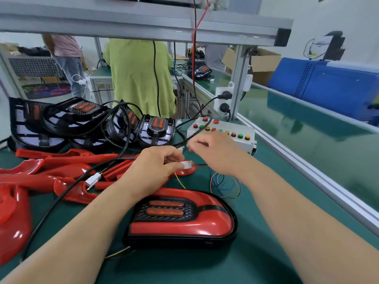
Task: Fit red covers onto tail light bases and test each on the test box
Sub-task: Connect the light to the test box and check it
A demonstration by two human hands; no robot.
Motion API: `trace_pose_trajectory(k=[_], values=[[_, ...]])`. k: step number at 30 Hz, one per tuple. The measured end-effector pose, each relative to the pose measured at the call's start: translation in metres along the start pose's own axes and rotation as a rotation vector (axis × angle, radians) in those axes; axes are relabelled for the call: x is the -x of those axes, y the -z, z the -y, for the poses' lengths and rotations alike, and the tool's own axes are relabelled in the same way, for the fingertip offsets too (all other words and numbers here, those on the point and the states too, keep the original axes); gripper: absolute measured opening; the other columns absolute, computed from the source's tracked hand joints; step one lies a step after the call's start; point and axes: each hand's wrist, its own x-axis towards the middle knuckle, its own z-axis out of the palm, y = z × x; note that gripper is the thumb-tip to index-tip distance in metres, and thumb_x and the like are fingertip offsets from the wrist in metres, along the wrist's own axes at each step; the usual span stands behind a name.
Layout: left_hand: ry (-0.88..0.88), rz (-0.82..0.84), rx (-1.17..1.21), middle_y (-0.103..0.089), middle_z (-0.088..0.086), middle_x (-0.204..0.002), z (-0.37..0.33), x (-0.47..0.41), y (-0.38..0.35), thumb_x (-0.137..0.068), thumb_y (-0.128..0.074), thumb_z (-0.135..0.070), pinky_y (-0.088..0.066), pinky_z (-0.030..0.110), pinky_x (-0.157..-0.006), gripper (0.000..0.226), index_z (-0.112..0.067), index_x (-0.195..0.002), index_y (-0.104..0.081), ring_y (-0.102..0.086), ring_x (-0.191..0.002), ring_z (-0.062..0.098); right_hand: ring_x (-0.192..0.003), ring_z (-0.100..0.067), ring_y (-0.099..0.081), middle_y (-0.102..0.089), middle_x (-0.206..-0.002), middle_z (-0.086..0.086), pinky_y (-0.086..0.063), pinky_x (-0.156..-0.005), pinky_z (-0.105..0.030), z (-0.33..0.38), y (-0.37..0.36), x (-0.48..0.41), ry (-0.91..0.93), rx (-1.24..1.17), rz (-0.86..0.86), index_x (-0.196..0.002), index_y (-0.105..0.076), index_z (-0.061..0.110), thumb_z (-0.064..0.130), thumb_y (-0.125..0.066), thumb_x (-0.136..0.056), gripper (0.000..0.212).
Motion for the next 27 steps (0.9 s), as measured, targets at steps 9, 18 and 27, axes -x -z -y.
trace_pose_trajectory(k=[9, 18, 27], values=[[-0.013, 0.01, 0.024, -0.071, -0.009, -0.08, -0.002, 0.003, 0.002, -0.088, -0.071, -0.01, -0.053, 0.023, -0.053, 0.012, -0.022, -0.089, -0.073, -0.063, -0.06, 0.016, -0.087, -0.016, -0.062, -0.072, -0.094, 0.0, -0.046, -0.079, -0.03, -0.007, -0.023, 0.023, 0.001, -0.038, 0.082, -0.111, -0.073, 0.02, 0.027, -0.069, -0.09, 0.023], [-0.002, 0.049, -0.03, -0.069, -0.008, -0.085, -0.001, 0.002, 0.001, -0.088, -0.074, -0.026, -0.049, 0.013, -0.061, 0.014, -0.025, -0.102, -0.073, -0.062, -0.068, -0.004, -0.078, -0.003, -0.059, -0.067, -0.085, 0.011, -0.044, -0.076, -0.021, -0.02, -0.03, 0.022, -0.069, -0.235, 0.02, -0.102, -0.072, 0.018, 0.024, -0.075, -0.086, 0.017], [-0.043, 0.062, -0.092, -0.063, 0.001, -0.086, -0.008, 0.001, 0.001, -0.088, -0.073, -0.023, -0.046, 0.026, -0.065, 0.006, -0.022, -0.092, -0.077, -0.057, -0.067, 0.012, -0.068, 0.001, -0.054, -0.064, -0.077, 0.014, -0.038, -0.067, -0.017, -0.02, -0.025, 0.023, -0.054, -0.22, 0.037, -0.092, -0.069, 0.027, 0.023, -0.074, -0.087, 0.008]])
